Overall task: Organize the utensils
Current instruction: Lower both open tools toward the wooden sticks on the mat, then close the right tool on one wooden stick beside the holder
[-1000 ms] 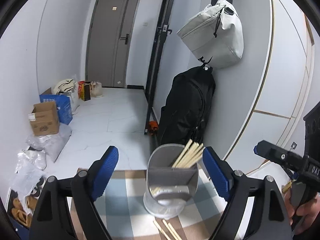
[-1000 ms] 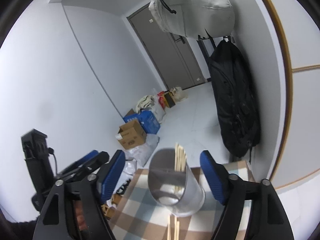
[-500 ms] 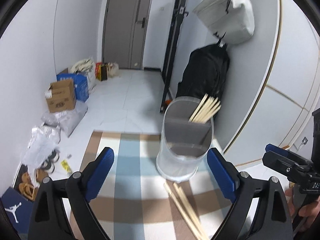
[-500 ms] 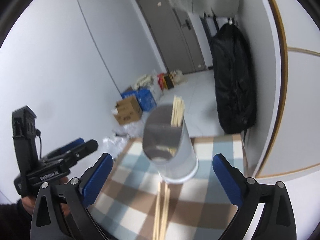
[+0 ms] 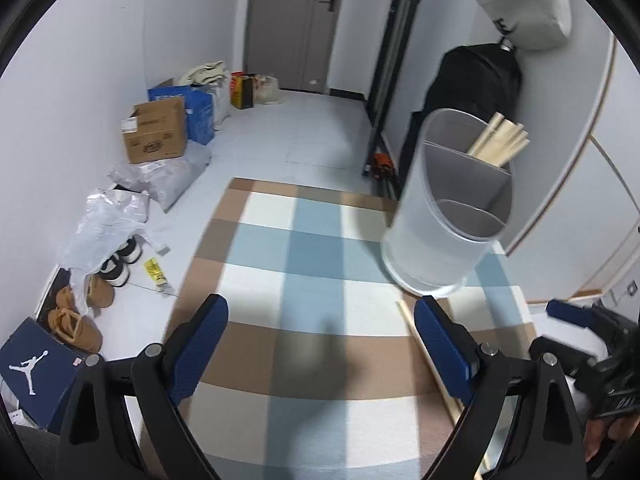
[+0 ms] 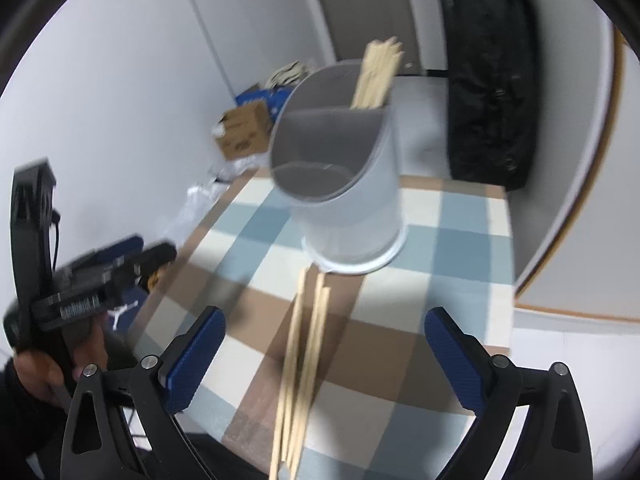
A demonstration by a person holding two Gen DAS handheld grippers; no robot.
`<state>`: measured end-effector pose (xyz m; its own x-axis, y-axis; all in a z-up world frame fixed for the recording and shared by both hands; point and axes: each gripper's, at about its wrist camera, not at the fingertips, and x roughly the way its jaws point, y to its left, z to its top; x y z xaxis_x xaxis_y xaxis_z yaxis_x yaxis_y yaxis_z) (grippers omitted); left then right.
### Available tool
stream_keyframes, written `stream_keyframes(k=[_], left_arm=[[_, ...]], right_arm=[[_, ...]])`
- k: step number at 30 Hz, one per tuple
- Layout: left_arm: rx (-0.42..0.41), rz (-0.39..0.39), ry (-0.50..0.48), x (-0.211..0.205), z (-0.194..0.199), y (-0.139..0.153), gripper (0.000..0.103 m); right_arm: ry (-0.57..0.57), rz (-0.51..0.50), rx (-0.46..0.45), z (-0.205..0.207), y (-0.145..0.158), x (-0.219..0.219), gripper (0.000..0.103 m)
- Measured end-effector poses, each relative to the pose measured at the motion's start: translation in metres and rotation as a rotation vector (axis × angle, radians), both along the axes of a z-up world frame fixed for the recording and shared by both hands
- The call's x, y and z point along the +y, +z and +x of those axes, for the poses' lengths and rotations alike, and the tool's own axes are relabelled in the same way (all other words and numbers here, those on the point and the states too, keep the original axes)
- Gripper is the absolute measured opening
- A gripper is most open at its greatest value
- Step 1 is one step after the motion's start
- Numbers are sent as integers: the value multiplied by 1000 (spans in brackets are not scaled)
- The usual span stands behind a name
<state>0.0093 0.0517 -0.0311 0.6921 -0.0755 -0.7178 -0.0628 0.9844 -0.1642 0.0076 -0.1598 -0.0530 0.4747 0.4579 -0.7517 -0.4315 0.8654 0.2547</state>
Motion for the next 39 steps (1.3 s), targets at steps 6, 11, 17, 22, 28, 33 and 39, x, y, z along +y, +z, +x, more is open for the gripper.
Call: stream_keyframes(k=[6,11,17,22,28,33,39], left_arm=[[46,-76,42,21,-2,-10,91],[55,-84,56,29,0,-14,91],[64,-95,51,38,3,-17,91],[66,-114,52,42,4,-17,91],[71,-114,49,41,5,-19,91],[90,-94,45,37,7,-24,91],[170,-135,-14,21,15,-32,91]], right_arm=[[54,-19,100,19,-32,36,65],[82,-65,152,34,-54,60,43],[109,-149,157,40,-64,78,32],[97,-197,175,46,-75,79,22],[82,-199,159,47,-70,74,5],[62,-129,121,43,-50,63,4],[14,-16,59,36,-20,42,4]])
